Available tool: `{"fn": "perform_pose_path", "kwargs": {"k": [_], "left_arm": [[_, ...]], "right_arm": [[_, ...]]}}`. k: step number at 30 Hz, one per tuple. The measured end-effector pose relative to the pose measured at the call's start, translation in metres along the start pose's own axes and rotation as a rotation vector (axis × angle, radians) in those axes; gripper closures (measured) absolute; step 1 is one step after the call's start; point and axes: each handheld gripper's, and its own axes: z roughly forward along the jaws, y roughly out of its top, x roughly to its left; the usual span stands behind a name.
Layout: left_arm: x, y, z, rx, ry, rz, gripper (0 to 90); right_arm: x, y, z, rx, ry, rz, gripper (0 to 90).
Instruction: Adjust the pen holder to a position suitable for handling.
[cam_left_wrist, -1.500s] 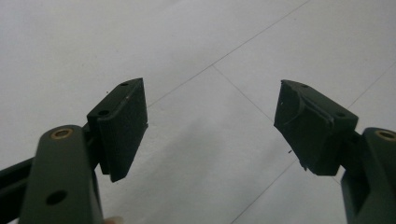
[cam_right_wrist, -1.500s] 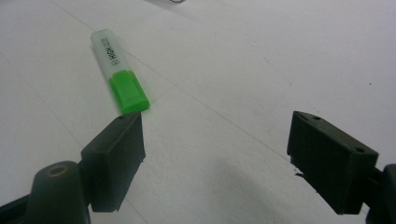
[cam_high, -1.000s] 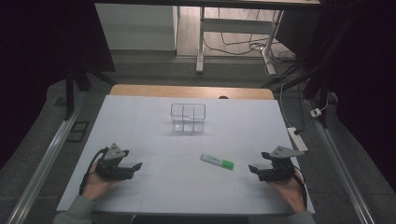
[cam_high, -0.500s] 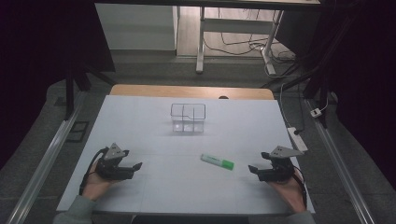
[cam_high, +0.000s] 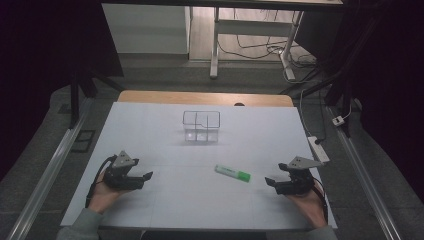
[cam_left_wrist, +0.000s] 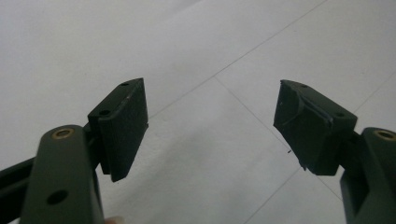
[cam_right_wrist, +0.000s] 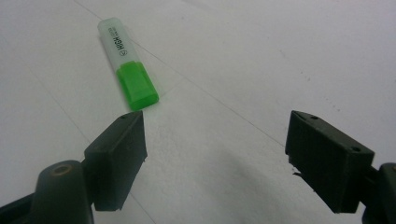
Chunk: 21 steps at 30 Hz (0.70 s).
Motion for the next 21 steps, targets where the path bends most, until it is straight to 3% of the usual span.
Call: {"fn": "perform_pose_path", "kwargs": {"k": [21], "left_arm": [[0.002,0.017,0.009,0.010,-0.011,0.004,26.5]], "right_arm": [[0.001,0.002,0.001,0.011,0.016,-0.010,21.1]]}}
